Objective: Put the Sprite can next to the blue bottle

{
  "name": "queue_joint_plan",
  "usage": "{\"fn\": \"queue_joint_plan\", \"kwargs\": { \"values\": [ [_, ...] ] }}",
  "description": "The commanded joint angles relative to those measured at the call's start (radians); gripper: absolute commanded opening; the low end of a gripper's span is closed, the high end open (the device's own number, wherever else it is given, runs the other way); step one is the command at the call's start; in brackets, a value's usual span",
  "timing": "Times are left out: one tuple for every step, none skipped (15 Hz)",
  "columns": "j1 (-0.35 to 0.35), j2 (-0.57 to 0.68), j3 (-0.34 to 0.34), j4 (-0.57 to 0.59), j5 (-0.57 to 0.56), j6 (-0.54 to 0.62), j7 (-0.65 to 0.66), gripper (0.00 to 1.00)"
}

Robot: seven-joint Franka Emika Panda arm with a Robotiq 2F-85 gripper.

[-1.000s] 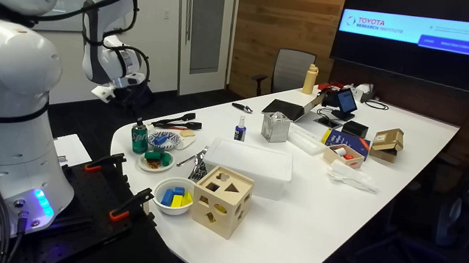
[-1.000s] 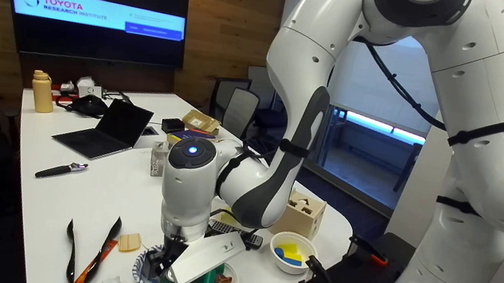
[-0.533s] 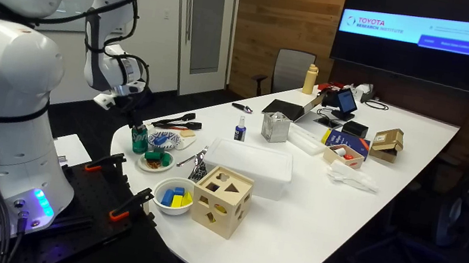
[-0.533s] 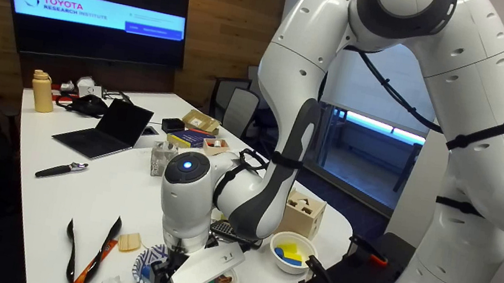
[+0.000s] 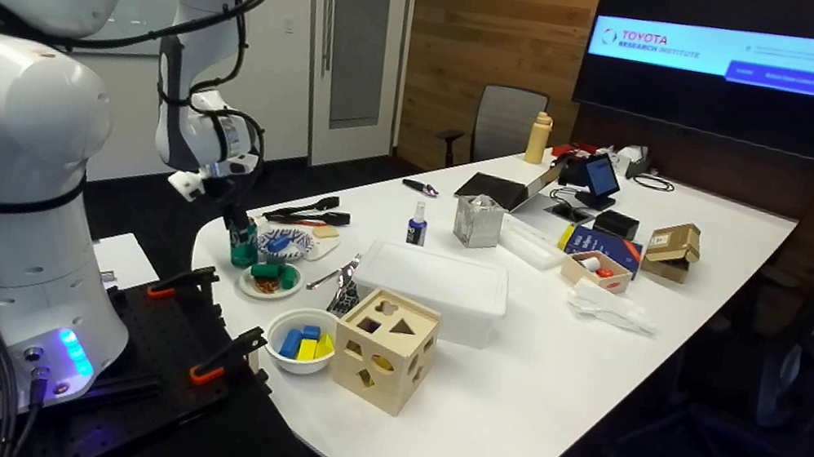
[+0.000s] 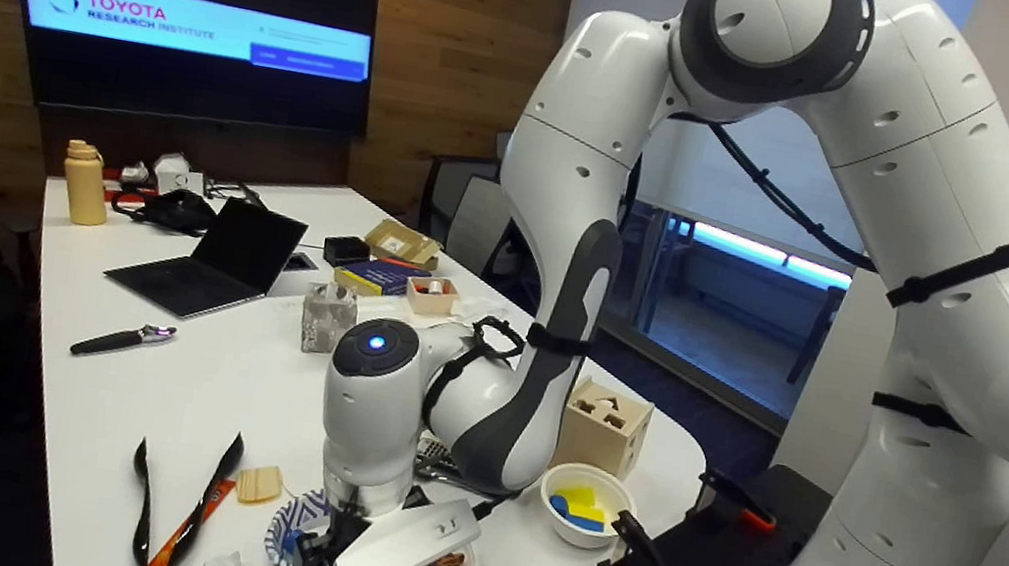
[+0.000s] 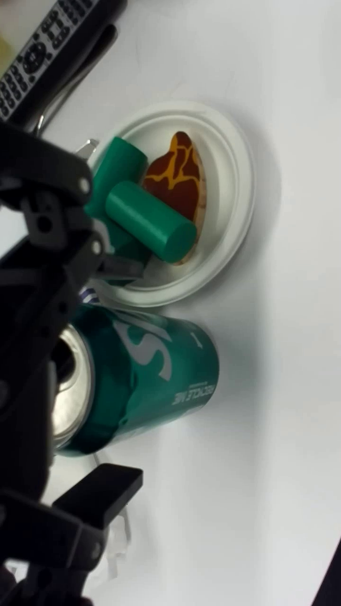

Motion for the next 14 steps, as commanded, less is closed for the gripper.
{"fn": "queue_joint_plan", "kwargs": {
  "values": [
    [0.043,0.029,-0.041,0.037,0.025,0.04,-0.002,1.0],
    [0.053,0.029,-0.052,0.044,0.022,0.036,0.004,1.0],
    [0.058,0.028,-0.059,0.048,0.02,0.034,0.005,1.0],
    [0.062,0.025,-0.066,0.052,0.019,0.032,0.005,1.0],
    [0.065,0.023,-0.073,0.056,0.017,0.03,0.005,1.0],
    [0.067,0.022,-0.078,0.06,0.017,0.029,0.002,1.0],
    [0.069,0.022,-0.082,0.063,0.017,0.029,0.001,0.96],
    [0.068,0.024,-0.082,0.066,0.019,0.029,-0.005,0.72],
    [0.066,0.024,-0.081,0.066,0.022,0.028,-0.01,0.72],
    [0.061,0.022,-0.078,0.062,0.027,0.03,-0.017,0.68],
    [0.055,0.02,-0.073,0.057,0.034,0.029,-0.027,0.61],
    [0.05,0.018,-0.071,0.054,0.039,0.027,-0.033,0.52],
    [0.046,0.016,-0.069,0.052,0.048,0.027,-0.039,0.45],
    [0.042,0.012,-0.067,0.05,0.061,0.026,-0.047,0.43]
  ]
}}
